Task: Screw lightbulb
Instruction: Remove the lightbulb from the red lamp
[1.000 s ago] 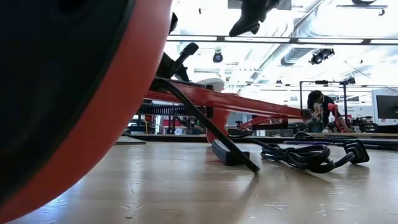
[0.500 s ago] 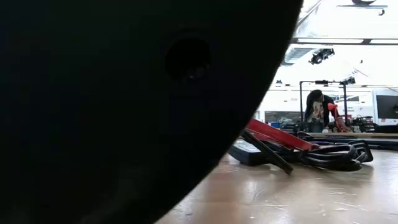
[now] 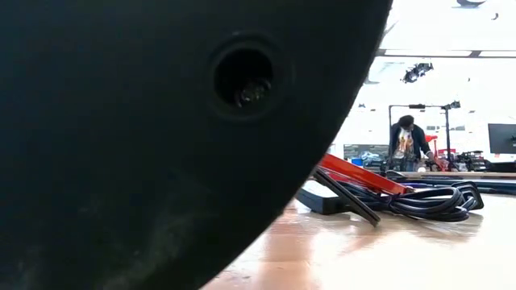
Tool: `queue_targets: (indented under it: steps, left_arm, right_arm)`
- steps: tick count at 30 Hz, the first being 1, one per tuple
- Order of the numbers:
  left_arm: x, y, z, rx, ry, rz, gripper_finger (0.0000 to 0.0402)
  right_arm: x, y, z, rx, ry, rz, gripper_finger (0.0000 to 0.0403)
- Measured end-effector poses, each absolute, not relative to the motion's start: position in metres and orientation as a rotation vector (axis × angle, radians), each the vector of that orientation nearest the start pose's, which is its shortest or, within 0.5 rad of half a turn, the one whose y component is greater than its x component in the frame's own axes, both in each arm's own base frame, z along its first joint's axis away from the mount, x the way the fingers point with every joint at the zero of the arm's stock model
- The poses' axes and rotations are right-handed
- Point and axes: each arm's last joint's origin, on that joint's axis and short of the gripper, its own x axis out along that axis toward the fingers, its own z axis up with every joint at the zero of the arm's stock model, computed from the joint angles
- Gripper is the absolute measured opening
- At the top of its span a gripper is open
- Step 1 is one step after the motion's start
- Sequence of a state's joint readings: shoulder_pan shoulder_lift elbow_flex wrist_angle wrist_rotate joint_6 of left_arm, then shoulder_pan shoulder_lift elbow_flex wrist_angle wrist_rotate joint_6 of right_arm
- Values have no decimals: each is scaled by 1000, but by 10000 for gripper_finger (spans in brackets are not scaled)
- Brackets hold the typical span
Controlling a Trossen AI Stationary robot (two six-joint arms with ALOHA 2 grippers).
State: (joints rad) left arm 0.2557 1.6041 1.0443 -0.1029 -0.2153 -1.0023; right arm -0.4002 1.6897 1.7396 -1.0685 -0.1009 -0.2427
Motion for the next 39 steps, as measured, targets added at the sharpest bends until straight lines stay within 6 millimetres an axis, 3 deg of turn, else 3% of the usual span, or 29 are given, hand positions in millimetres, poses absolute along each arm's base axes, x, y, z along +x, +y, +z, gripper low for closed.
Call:
queue_targets:
  steps: [2,5,7,10,14,25,31,39]
  left_arm:
    - [326,95,228,-948,422,774,0]
    - [320,99,227,-921,476,801,0]
    - [317,103,226,-908,496,807,0]
    - [318,112,229,-934,455,764,0]
    - [318,124,235,-923,396,730,0]
    - [308,134,226,-791,494,858,0]
    - [303,139,224,-751,529,876,0]
    - [298,151,224,-685,562,868,0]
  right_arm:
    - [319,-130,351,60,1040,-193,138]
    - [316,-139,343,263,1081,-337,130]
    - [313,-146,339,403,1065,-356,104]
    - [307,-157,330,560,1049,-380,28]
    - [299,-162,321,781,1005,-365,4]
    - [336,-130,321,1200,667,-698,1]
    - [332,-120,316,1266,642,-914,0]
    - [331,-122,316,1395,547,-1027,0]
